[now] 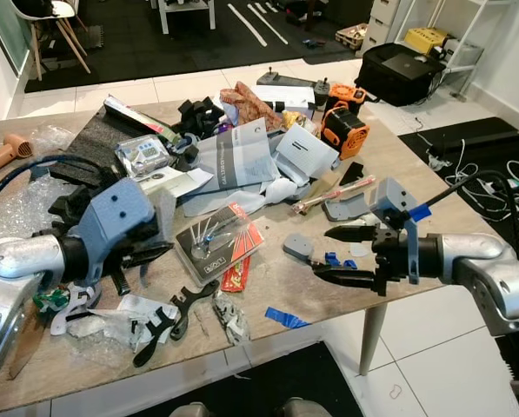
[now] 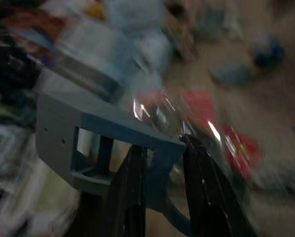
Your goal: Picking trash to rubbish bin
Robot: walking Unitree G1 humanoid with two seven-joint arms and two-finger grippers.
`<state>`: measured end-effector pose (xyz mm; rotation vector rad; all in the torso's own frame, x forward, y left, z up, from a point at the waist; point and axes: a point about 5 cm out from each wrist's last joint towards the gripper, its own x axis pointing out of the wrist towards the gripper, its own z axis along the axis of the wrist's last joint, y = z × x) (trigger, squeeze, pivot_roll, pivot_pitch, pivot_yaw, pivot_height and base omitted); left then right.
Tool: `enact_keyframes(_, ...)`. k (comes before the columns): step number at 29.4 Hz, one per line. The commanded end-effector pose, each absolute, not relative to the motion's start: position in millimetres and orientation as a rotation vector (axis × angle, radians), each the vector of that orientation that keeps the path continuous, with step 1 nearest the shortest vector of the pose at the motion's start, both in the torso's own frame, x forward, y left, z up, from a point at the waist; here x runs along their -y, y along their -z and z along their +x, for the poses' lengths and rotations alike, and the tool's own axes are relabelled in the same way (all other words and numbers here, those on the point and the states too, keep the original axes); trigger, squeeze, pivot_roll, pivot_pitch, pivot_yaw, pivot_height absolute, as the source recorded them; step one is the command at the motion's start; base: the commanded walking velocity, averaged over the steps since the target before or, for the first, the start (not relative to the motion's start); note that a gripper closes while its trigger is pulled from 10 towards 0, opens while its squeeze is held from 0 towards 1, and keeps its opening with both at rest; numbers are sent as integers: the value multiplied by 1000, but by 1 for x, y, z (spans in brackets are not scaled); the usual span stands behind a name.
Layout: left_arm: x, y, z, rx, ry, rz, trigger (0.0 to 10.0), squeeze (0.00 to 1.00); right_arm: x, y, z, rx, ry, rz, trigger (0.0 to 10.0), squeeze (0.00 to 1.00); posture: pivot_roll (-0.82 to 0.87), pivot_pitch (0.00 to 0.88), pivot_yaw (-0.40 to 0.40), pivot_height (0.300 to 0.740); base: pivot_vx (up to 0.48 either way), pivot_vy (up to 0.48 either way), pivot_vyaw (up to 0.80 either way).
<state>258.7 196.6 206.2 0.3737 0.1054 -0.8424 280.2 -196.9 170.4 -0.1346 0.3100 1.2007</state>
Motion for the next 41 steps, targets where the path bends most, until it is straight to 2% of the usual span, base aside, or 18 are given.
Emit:
enact_keyframes(1,-196,-209,264,-44,801,307,8980,0,194,-183,280,-246,-1221,-117,10000,0,-58,0,-6,740,0,0,0)
enact_keyframes(2,-193,-209,269,0,773,255,10000,0,192,-187,280,-223,-1229,-99,10000,0,-63,0,-5,740,0,0,0)
enact_keyframes(4,-186,-209,277,72,717,125,10000,0,190,-191,279,-190,-1243,-65,10000,0,-63,0,-5,740,0,0,0)
enact_keyframes(5,-186,-209,277,72,717,125,10000,0,190,-191,279,-190,-1243,-65,10000,0,-63,0,-5,740,0,0,0)
enact_keyframes(10,-170,-206,288,141,625,-118,10000,0,182,-191,280,-144,-1248,-25,10000,0,-63,0,-5,740,0,0,0)
enact_keyframes(17,-162,-191,300,117,519,-249,10000,0,171,-188,287,-85,-1197,-4,10000,0,-59,0,-7,740,0,0,0)
enact_keyframes(20,-155,-175,307,92,464,-339,10000,0,160,-190,300,-10,-1095,77,10000,0,-54,0,-11,740,0,0,0)
enact_keyframes(30,-137,-162,310,98,462,-407,10000,0,139,-192,311,62,-990,217,10000,0,-54,0,-17,740,-272,0,0)
enact_keyframes(32,-135,-163,311,118,456,-408,10000,0,123,-184,310,60,-984,261,10000,0,-57,0,-21,740,-354,0,0)
enact_keyframes(36,-131,-163,311,131,463,-394,10000,0,109,-175,306,39,-1030,276,10000,0,-60,0,-20,740,-383,0,0)
enact_keyframes(41,-128,-161,312,133,483,-377,10000,0,109,-174,309,32,-1031,249,10000,0,-68,0,-17,740,-404,0,0)
